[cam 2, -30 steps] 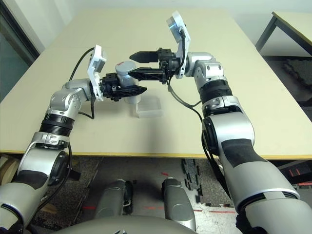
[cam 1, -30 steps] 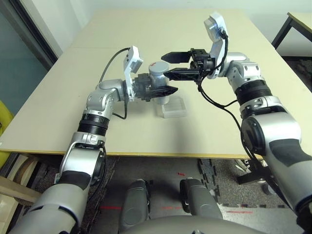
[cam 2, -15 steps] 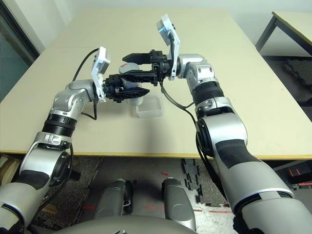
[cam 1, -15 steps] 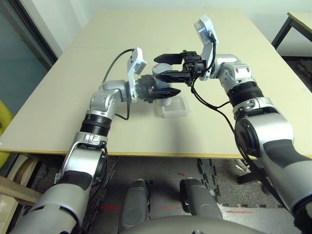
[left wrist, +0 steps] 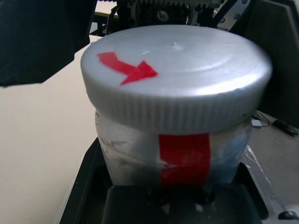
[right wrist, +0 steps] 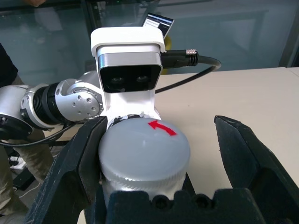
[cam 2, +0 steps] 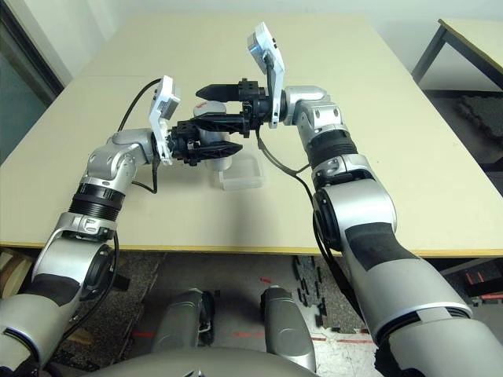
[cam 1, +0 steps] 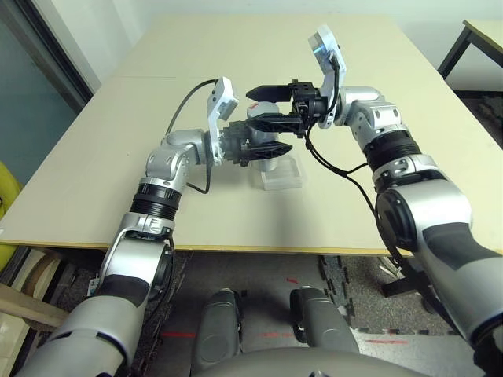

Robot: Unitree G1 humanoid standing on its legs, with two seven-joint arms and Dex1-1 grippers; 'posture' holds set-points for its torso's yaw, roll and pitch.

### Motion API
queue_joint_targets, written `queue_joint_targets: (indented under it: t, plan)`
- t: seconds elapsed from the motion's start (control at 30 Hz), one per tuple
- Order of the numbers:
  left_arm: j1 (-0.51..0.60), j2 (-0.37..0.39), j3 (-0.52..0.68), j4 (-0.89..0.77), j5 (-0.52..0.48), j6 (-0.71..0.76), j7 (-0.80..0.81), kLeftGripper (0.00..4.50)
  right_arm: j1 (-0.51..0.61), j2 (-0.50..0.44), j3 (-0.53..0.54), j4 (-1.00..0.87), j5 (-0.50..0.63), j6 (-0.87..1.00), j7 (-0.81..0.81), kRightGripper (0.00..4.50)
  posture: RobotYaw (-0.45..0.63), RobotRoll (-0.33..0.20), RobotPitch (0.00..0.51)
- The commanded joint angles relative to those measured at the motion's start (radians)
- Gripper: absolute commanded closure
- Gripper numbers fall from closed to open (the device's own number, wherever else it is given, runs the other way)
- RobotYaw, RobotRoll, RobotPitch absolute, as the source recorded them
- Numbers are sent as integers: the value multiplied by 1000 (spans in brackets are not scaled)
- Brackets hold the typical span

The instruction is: Pour the medicine from the bottle into the box.

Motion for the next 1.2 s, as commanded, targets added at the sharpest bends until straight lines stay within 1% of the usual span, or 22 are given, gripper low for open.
queue_joint_targets:
  t: [0.03,0.23,0.5,0.67,0.77,0.87,1.03,1.2]
  plan:
    - [2,11,0,-26,-6,-3,-27,1843,-7,-45,-20,26,-9,-4,-10,0,-162,0,74]
    - [4,18,5,-26,-6,-1,-25,1843,0,-89,-27,39,-8,-1,5,0,-164,0,76]
    - [0,20,8,-13,-1,-6,-27,1843,9,-121,-45,60,-3,2,15,0,-165,0,77]
    - [-6,23,13,4,4,-14,-28,1843,10,-139,-51,51,9,35,81,0,-167,0,78]
    - [-11,23,15,15,6,-17,-28,1843,15,-143,-42,22,21,67,142,0,-168,0,78]
    - [-13,24,14,21,6,-20,-30,1843,43,-151,21,-61,72,122,152,0,-171,0,78]
    - [-13,22,10,21,6,-21,-32,1843,62,-142,45,-118,93,147,152,0,-173,0,75]
    - [-17,13,3,19,7,-22,-32,1843,57,-108,42,-121,77,129,150,0,-173,0,72]
